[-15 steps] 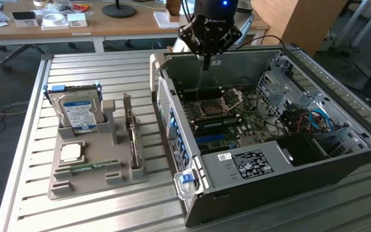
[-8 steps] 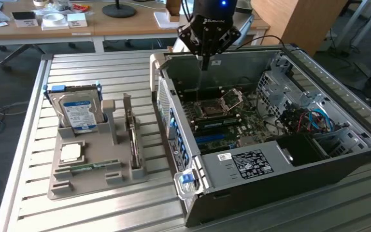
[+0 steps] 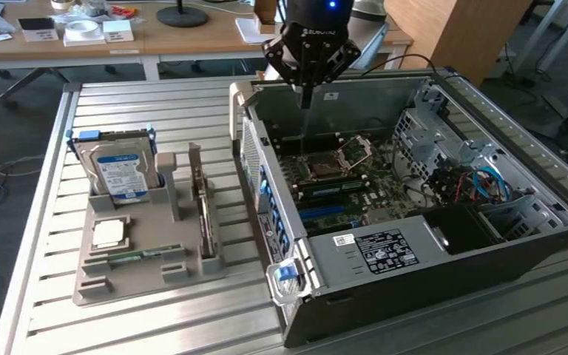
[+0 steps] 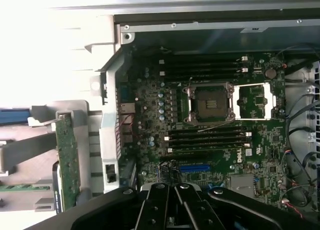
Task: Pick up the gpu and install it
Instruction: 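Reach for the gpu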
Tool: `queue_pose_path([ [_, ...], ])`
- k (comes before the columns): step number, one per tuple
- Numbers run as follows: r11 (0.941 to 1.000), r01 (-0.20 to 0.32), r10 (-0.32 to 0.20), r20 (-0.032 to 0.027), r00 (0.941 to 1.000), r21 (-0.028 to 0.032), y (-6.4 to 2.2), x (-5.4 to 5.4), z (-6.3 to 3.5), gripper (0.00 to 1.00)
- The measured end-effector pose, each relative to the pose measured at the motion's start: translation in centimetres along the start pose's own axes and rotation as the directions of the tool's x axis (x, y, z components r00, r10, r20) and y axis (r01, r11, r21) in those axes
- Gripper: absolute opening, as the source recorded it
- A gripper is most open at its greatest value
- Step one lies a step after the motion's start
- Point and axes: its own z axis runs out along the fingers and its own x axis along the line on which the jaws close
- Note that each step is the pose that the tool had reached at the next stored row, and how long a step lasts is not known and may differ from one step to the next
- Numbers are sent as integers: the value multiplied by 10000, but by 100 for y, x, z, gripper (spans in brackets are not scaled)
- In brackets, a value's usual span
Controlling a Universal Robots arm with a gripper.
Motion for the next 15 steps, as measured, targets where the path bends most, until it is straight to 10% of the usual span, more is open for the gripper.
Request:
queue_pose_path([
  [15, 10000, -1, 1, 1, 10000, -1, -20, 268, -1, 11],
])
